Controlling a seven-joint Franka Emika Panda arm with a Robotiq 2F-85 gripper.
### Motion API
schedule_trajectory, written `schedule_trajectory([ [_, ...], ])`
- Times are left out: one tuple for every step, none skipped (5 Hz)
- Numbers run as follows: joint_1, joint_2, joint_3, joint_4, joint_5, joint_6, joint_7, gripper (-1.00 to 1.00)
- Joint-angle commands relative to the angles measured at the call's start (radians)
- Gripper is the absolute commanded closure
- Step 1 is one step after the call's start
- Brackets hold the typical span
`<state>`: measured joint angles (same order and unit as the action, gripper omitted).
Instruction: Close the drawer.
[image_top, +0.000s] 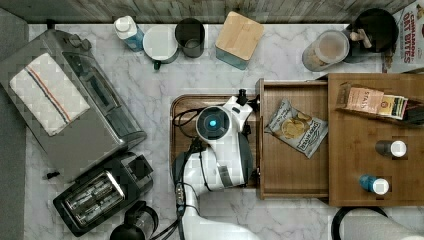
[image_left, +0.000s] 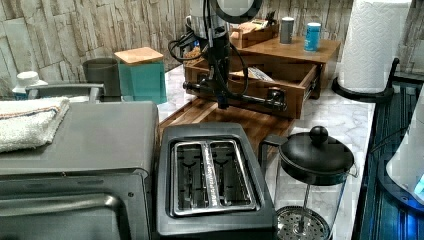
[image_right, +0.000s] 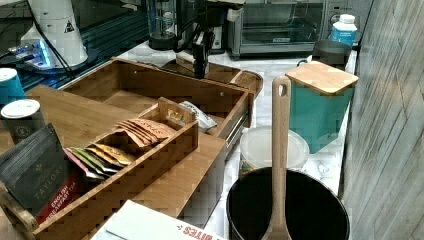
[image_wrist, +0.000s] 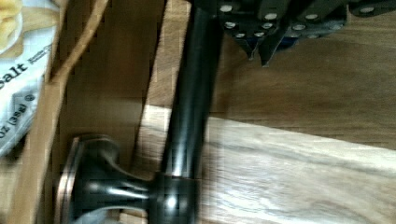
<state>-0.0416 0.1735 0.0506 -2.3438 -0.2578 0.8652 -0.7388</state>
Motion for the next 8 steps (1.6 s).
schedule_trajectory([
  [-0.129, 0.006, -0.103, 0.110, 0.141, -0.025, -0.219, 1.00],
  [-0.173, 0.017, -0.141, 0.156, 0.171, -0.030, -0.293, 1.00],
  [-0.219, 0.032, -0.177, 0.214, 0.177, -0.075, -0.370, 1.00],
  [-0.266, 0.064, -0.232, 0.279, 0.214, -0.060, -0.496, 1.00],
  [-0.342, 0.104, -0.258, 0.358, 0.263, -0.065, -0.647, 1.00],
  [-0.412, 0.175, -0.280, 0.503, 0.305, -0.156, -0.773, 1.00],
  [-0.452, 0.229, -0.293, 0.589, 0.301, -0.168, -0.818, 1.00],
  [-0.427, 0.164, -0.294, 0.473, 0.228, -0.060, -0.704, 1.00],
])
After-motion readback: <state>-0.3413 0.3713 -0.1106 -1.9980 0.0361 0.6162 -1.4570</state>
